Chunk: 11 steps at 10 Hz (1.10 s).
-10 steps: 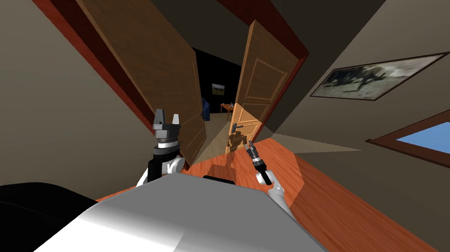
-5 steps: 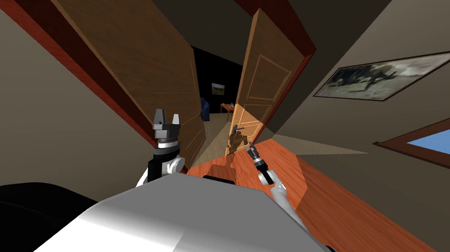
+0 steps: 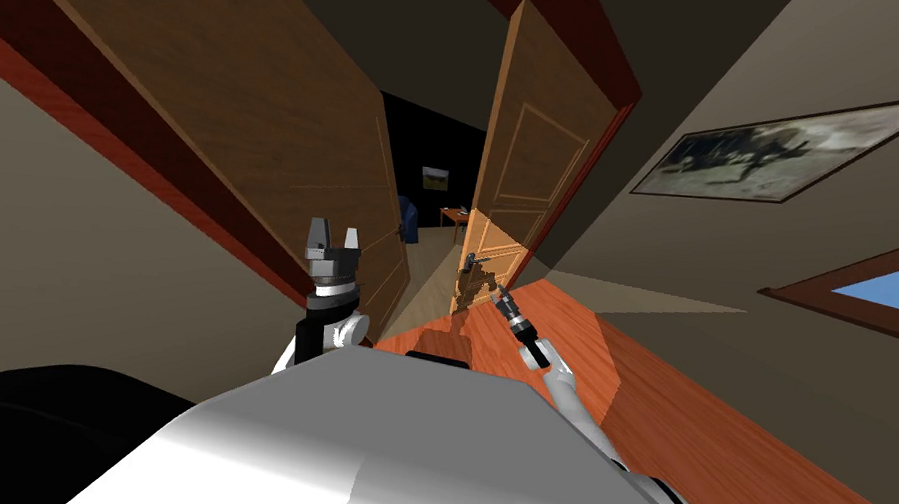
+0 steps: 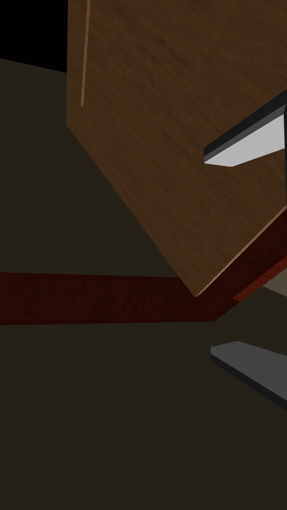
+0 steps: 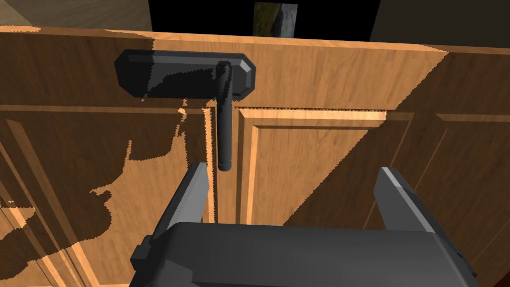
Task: Push the door open
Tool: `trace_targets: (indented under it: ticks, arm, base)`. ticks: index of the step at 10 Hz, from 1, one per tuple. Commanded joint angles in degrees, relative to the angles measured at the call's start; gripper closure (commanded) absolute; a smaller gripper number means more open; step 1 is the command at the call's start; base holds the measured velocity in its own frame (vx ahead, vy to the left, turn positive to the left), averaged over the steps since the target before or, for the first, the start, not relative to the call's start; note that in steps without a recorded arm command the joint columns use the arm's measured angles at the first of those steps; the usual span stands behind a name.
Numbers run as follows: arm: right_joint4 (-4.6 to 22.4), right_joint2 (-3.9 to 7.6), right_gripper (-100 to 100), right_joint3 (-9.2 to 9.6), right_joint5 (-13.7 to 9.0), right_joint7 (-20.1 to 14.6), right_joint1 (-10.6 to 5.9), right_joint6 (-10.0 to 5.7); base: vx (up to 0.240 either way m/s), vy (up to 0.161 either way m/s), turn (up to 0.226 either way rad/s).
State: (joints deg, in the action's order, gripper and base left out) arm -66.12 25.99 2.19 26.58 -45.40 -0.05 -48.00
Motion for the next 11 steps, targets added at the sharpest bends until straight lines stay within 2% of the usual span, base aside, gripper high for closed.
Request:
trace_targets:
  ticks: [1,2,11]
  arm:
    - [1.80,0.67,-100,-0.04,0.47,-1.14,-0.73,-0.76]
    - [3.67,1.37,-100,-0.01,1.07,-2.40,-1.52,-1.39]
    - [12.97,4.83,-100,0.12,4.10,-8.65,-5.50,-4.58]
  base:
    - [0.083,0.020,-0.002]
    - [0.132,0.006,-0.006]
    - [0.145,0.012,-0.001]
